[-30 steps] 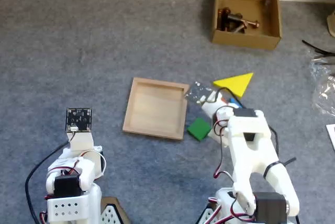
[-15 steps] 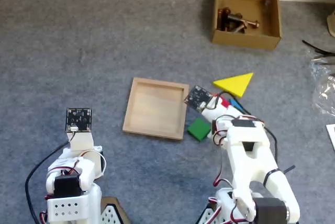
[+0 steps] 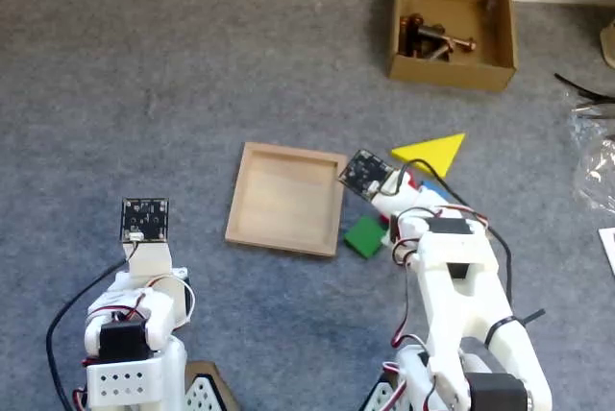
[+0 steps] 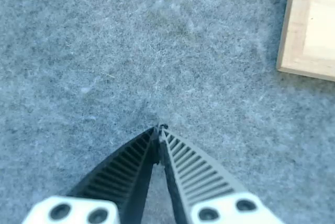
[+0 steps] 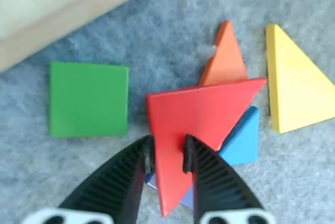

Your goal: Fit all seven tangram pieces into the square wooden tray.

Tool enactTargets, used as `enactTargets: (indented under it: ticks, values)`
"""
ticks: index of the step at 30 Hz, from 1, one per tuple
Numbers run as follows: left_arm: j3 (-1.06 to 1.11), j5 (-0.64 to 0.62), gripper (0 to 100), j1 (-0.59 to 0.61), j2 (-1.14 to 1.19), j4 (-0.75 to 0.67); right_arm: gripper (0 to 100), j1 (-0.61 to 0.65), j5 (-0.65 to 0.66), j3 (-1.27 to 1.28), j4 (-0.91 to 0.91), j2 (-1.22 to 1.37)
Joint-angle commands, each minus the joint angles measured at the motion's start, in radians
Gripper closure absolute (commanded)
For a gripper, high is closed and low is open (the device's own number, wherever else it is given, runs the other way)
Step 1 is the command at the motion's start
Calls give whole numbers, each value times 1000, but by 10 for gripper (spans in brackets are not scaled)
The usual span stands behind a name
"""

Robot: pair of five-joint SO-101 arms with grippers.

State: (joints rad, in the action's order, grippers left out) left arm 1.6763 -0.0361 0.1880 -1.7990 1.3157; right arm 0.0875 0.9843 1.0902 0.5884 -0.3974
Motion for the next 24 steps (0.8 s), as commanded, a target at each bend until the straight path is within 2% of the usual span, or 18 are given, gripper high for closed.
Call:
enactTargets:
  ticks: [1,7,11,18,24]
  values:
    - [21,-2,995,8,7,8,914,-4,-25,15,1,-7]
    - [21,-2,995,8,7,8,752,-4,-273,-2,1,-10]
    - [21,-2,995,8,7,8,745,-2,-460,-108,113,-10]
    - [21,-2,995,8,7,8,745,61,-505,-315,443,-10]
    - [21,-2,995,8,7,8,742,58,-500,-438,470,1]
